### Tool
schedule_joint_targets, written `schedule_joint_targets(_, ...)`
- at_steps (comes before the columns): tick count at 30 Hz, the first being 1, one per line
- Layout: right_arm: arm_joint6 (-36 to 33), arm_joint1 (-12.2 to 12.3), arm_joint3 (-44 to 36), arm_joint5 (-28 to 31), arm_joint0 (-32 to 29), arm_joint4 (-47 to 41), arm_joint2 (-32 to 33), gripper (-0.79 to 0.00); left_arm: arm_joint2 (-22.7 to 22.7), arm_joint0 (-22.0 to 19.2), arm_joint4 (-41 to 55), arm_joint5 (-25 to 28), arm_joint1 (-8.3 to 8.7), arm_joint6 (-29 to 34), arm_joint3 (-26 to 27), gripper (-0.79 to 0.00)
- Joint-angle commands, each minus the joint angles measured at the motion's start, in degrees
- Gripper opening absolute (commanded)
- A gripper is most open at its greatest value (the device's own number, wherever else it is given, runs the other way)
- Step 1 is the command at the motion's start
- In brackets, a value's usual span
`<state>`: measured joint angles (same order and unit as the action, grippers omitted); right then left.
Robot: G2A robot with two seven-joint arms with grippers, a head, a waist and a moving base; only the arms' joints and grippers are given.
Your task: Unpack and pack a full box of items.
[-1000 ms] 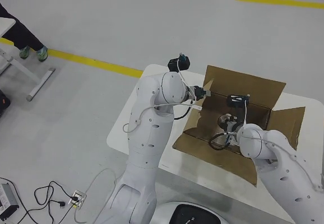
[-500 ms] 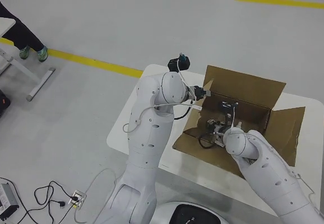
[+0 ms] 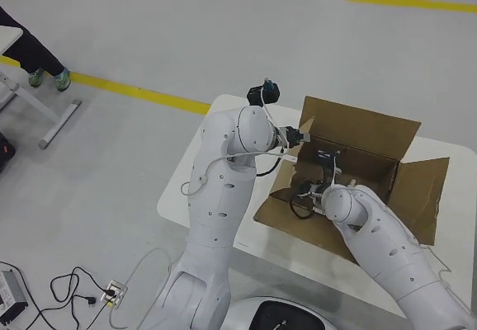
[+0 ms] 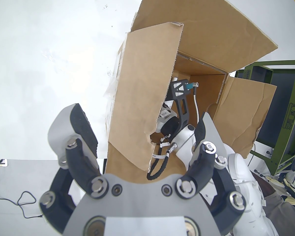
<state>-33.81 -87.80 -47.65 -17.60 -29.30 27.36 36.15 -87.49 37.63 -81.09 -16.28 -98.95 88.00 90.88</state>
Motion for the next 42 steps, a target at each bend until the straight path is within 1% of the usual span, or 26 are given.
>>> schedule_joint_targets(1,0.10,-0.31,0.92,0.36,0.39,0.07,0.18,-0.277,0.00,0.00,0.00,0.00,0.00,0.00,0.00,0.000)
schedule_joint_targets(3,0.72,-0.47,1.24,0.58,0.67,0.13,0.66,-0.302,0.00,0.00,0.00,0.00,0.00,0.00,0.00,0.000)
schedule_joint_targets(5,1.81,-0.37,0.88,1.12,0.67,-0.04,1.70,-0.388,0.00,0.00,0.00,0.00,0.00,0.00,0.00,0.000)
schedule_joint_targets(6,2.51,-0.19,0.45,1.37,0.62,0.00,2.43,-0.409,0.00,0.00,0.00,0.00,0.00,0.00,0.00,0.000)
schedule_joint_targets(8,4.15,0.49,-1.26,2.03,0.13,-0.05,4.55,-0.499,0.00,0.00,0.00,0.00,0.00,0.00,0.00,0.000)
schedule_joint_targets(9,5.05,1.00,-2.53,2.33,-0.28,0.13,5.90,-0.560,0.00,0.00,0.00,0.00,0.00,0.00,0.00,0.000)
schedule_joint_targets(11,6.53,2.31,-6.41,2.83,-1.64,1.33,8.87,-0.779,0.00,0.00,0.00,0.00,0.00,0.00,0.00,0.000)
schedule_joint_targets(13,7.32,3.97,-12.29,3.06,-3.89,3.29,12.53,-0.785,0.00,0.00,0.00,0.00,0.00,0.00,0.00,0.000)
schedule_joint_targets(15,7.01,5.89,-19.84,2.88,-7.37,6.03,16.92,-0.785,0.00,0.00,0.00,0.00,0.00,0.00,0.00,0.000)
schedule_joint_targets(20,3.18,10.32,-42.05,3.93,-20.28,11.00,30.68,-0.785,0.00,0.00,0.00,0.00,0.00,0.00,0.00,0.000)
schedule_joint_targets(23,0.85,11.98,-52.30,5.36,-27.35,12.36,38.27,-0.785,0.00,0.00,0.00,0.00,0.00,0.00,0.00,0.000)
schedule_joint_targets(25,0.25,12.72,-56.98,6.45,-31.20,12.80,42.53,-0.785,0.00,0.00,0.00,0.00,0.00,0.00,0.00,0.000)
schedule_joint_targets(29,0.60,13.70,-63.44,7.03,-37.80,13.87,49.73,-0.785,0.00,0.00,0.00,0.00,0.00,0.00,0.00,0.000)
schedule_joint_targets(32,0.29,14.24,-65.82,5.92,-42.29,15.21,54.45,-0.785,0.00,0.00,0.00,0.00,0.00,0.00,0.00,0.000)
schedule_joint_targets(35,0.96,14.50,-66.86,5.76,-46.62,12.10,59.66,-0.785,0.00,0.00,0.00,0.00,0.00,0.00,0.00,0.000)
schedule_joint_targets(37,1.08,14.71,-67.28,5.57,-49.44,11.62,62.74,-0.785,0.00,0.00,0.00,0.00,0.00,0.00,0.00,0.000)
schedule_joint_targets(42,1.94,14.83,-67.90,5.03,-54.52,9.17,66.81,-0.785,0.00,0.00,0.00,0.00,0.00,0.00,0.00,0.000)
